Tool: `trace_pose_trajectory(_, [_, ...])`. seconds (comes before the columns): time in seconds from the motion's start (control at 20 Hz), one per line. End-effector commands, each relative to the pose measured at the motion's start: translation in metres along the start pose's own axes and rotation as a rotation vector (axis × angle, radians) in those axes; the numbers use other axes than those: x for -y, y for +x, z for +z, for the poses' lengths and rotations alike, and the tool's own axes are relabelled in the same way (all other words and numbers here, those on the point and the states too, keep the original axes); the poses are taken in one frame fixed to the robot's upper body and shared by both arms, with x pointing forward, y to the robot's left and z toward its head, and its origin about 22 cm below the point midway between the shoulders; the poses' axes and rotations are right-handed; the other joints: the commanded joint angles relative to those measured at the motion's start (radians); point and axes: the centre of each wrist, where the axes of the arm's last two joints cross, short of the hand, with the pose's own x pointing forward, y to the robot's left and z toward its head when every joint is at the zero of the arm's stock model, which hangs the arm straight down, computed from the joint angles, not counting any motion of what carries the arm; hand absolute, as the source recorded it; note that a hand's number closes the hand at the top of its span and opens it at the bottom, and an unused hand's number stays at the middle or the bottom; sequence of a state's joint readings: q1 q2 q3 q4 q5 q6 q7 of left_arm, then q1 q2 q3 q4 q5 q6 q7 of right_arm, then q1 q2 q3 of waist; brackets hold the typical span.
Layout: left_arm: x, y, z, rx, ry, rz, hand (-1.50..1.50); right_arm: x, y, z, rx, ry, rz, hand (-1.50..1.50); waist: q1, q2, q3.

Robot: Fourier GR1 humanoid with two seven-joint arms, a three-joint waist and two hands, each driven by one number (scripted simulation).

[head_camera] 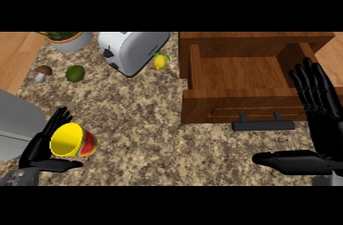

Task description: Pick up the cup, place it into the drawer and close the drawer

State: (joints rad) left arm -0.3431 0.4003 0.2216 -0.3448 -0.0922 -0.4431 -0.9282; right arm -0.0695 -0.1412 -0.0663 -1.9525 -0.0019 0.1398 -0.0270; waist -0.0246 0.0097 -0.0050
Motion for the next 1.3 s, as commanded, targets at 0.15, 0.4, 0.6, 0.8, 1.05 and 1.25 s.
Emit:
trace_pose_trajectory(0.15, [0.02,-0.013,0.0,0.115,-0.085,0.131,-1.5,-0.005,-0.006,0.005,-0.002,0.007,0.0,-1.5,-0.007,0.003,-0.001])
trace_pose_trajectory(0.4, [0.02,-0.014,-0.002,0.121,-0.089,0.182,-1.5,0.001,-0.002,0.007,0.001,-0.001,-0.007,-1.5,-0.008,0.001,-0.001])
trace_pose_trajectory(0.6, [0.016,-0.003,-0.018,0.142,-0.137,0.247,-1.5,0.0,-0.004,-0.001,0.001,0.012,-0.014,-1.5,-0.004,0.003,-0.001])
trace_pose_trajectory(0.8, [0.033,-0.012,-0.016,0.153,-0.162,0.284,-1.5,-0.003,0.0,0.003,-0.009,0.0,-0.006,-1.5,-0.005,0.0,-0.001])
trace_pose_trajectory(1.05, [0.043,-0.007,-0.033,0.163,-0.221,0.377,1.5,-0.001,-0.003,-0.005,-0.005,-0.006,-0.02,-1.5,0.001,0.001,-0.001])
trace_pose_trajectory(1.25, [0.049,-0.003,-0.043,0.157,-0.286,0.426,1.5,0.0,-0.01,-0.007,-0.015,-0.009,-0.021,-1.5,0.005,0.002,0.0])
